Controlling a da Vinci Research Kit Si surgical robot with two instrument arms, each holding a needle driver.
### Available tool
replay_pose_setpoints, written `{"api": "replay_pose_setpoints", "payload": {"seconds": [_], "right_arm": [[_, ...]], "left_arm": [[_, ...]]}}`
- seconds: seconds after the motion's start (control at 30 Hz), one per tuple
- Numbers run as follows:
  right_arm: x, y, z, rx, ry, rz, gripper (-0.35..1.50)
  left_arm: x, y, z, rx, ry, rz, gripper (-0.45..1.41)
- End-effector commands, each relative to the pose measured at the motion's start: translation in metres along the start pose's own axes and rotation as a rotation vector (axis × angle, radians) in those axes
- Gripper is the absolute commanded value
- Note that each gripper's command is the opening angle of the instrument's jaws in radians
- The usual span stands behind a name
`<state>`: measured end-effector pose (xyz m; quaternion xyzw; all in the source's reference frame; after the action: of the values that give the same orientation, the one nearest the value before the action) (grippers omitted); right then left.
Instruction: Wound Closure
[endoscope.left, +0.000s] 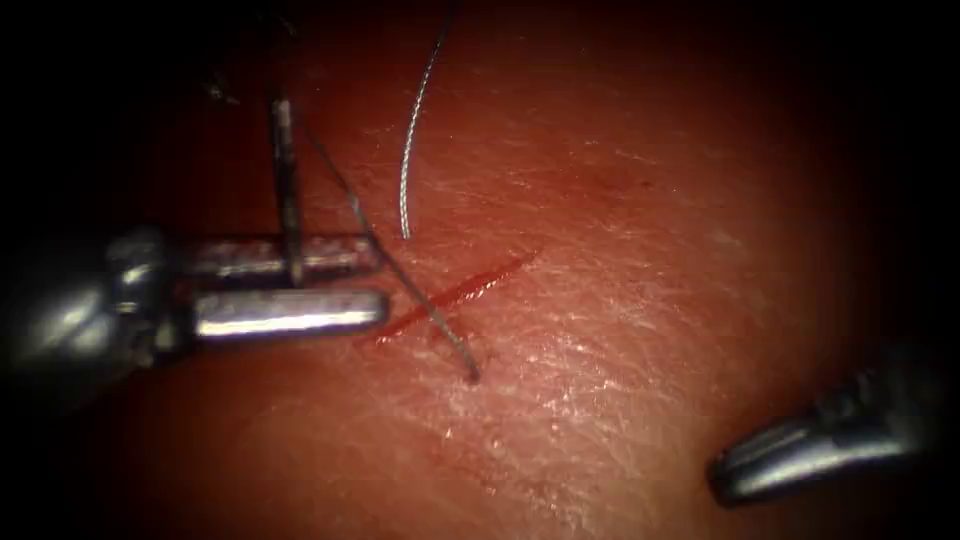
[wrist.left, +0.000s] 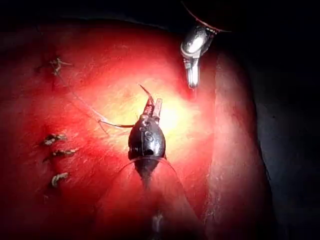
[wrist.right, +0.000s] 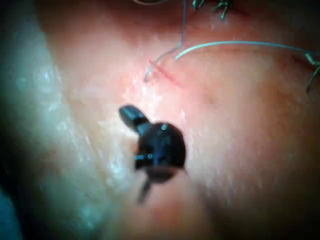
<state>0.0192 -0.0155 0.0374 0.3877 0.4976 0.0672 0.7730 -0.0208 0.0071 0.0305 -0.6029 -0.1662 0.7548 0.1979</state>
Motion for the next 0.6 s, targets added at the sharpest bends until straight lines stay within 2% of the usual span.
{"api": "replay_pose_setpoints", "payload": {"seconds": [0.03,0.07,0.13,0.2,0.33,0.6], "right_arm": [[0.0006,0.0009,0.0015,-0.036,0.031,-0.004,-0.35],[0.0008,0.0014,0.0019,-0.063,0.043,-0.002,-0.35],[0.0009,0.0025,0.0026,-0.139,0.063,0.004,0.39],[0.0007,0.0033,0.0032,-0.214,0.078,0.015,0.89],[0.0001,0.0047,0.0046,-0.268,0.085,0.040,1.13],[-0.0018,0.0076,0.0084,-0.268,0.085,0.050,1.18]], "left_arm": [[-0.0007,0.0002,0.0004,-0.014,0.000,-0.001,-0.45],[-0.0006,0.0001,0.0001,-0.016,0.003,0.000,-0.45],[-0.0004,0.0001,-0.0006,-0.010,0.014,-0.001,-0.45],[-0.0002,0.0001,-0.0012,-0.009,0.019,-0.003,-0.45],[-0.0002,0.0001,-0.0018,-0.011,0.028,-0.003,-0.45],[0.0001,0.0004,-0.0022,-0.012,0.040,-0.004,-0.45]]}}
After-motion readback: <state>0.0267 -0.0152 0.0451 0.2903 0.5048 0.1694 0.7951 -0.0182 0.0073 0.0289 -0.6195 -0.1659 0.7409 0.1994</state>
